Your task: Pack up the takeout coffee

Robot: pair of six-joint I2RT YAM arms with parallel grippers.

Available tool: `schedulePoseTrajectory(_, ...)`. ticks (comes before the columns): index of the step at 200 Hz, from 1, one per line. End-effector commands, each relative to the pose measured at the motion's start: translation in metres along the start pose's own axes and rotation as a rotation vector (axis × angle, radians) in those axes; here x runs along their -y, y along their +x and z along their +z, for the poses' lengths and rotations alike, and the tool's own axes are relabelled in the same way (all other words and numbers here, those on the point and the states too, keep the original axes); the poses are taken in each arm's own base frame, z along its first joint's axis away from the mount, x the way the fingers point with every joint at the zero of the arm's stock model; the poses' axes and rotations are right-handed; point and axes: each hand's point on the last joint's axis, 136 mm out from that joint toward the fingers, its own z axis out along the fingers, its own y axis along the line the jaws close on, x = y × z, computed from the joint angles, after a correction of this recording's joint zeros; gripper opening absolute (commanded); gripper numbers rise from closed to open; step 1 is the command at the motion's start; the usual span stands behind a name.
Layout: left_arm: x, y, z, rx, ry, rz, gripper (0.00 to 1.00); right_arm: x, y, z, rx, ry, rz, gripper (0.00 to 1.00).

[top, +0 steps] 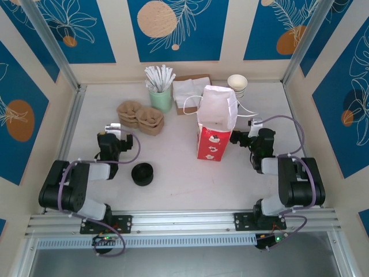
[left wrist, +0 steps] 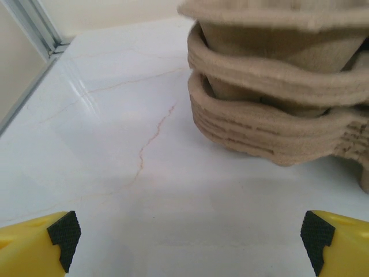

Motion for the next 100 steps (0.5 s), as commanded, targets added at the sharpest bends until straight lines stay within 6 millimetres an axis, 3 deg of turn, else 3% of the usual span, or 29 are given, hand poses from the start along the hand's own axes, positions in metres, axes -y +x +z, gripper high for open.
schedulePoseTrajectory(1,-0.012,-0.035,-0.013,0.042,-0.034,-0.029,0.99,0.01,-0.026,-0.017,0.067,0.073,0.009,0.99)
schedulePoseTrajectory(30,-0.026,-0.072,-0.044,0.102,-0.067,-0.095,0.99,0.026,-0.038,-0.039,0.043,0.179,0.047,0.99)
schedulePoseTrajectory(44,-0.037,-0.09,-0.061,0.113,-0.094,-0.161,0.99,0.045,-0.043,-0.049,-0.006,0.281,0.139,0.99)
schedulePoseTrajectory(65,-0.052,-0.107,-0.084,0.043,-0.148,-0.28,0.99,0.056,-0.057,-0.062,-0.032,0.343,0.262,0.99)
schedulePoseTrajectory(79,-0.062,-0.112,-0.096,-0.038,-0.2,-0.334,0.99,0.057,-0.068,-0.068,-0.042,0.353,0.354,0.99)
schedulePoseTrajectory(100,-0.06,-0.122,-0.106,-0.104,-0.183,-0.357,0.99,0.049,-0.092,-0.074,-0.085,0.337,0.522,0.99)
